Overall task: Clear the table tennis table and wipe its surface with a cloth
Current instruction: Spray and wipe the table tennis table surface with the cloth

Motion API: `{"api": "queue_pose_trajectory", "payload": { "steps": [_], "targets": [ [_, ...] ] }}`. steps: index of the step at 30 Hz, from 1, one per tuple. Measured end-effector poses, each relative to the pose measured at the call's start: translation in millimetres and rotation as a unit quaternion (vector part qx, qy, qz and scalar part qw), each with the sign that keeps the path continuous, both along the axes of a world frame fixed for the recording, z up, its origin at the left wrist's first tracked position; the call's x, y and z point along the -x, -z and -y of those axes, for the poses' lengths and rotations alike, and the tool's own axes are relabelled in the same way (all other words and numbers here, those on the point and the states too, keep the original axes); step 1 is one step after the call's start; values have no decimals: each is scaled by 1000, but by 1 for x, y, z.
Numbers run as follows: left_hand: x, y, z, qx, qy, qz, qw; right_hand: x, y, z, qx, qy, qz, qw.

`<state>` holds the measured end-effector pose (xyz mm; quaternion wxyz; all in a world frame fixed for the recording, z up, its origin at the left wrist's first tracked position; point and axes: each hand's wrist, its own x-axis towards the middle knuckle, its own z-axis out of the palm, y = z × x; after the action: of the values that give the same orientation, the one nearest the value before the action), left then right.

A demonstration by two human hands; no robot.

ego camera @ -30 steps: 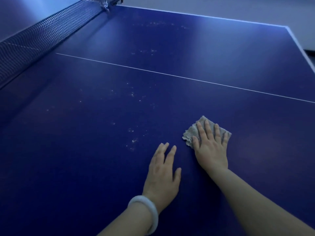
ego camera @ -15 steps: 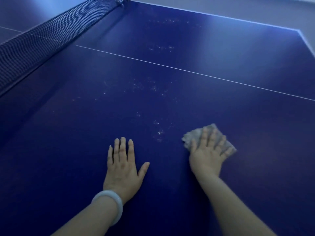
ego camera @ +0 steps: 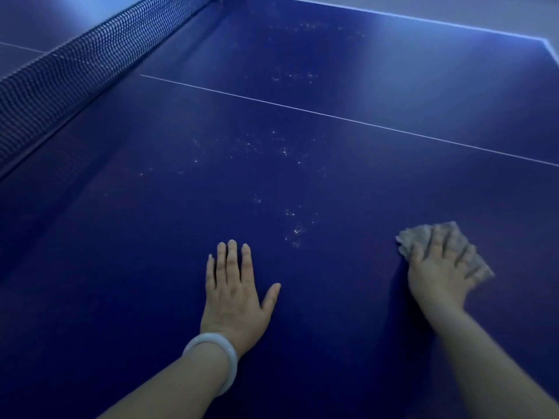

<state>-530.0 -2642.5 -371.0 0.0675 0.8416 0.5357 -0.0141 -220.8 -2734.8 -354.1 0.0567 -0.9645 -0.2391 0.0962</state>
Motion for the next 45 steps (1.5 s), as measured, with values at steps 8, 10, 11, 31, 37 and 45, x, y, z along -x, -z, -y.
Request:
{"api": "queue_pose_trajectory", "payload": {
  "steps": [8,10,11,31,37,45],
  "targets": [
    [1,0,0,0,3,-3,1000,73,13,-30,-1,-369,43,929],
    [1,1,0,0,3,-7,1000,32,9,-24,19,-236,29,971],
    [1,1,0,2,3,-6,1000,18,7,-14,17,-160,13,987],
    [0,-1,0,30,9,2,1000,17,-2,-128,21,-123,-48,991],
    [0,-8,0,41,7,23,999,118,13,-108,7,-277,31,960],
    [1,-4,-1,8,11,24,1000,52,13,-151,4,-349,53,936]
  ]
}}
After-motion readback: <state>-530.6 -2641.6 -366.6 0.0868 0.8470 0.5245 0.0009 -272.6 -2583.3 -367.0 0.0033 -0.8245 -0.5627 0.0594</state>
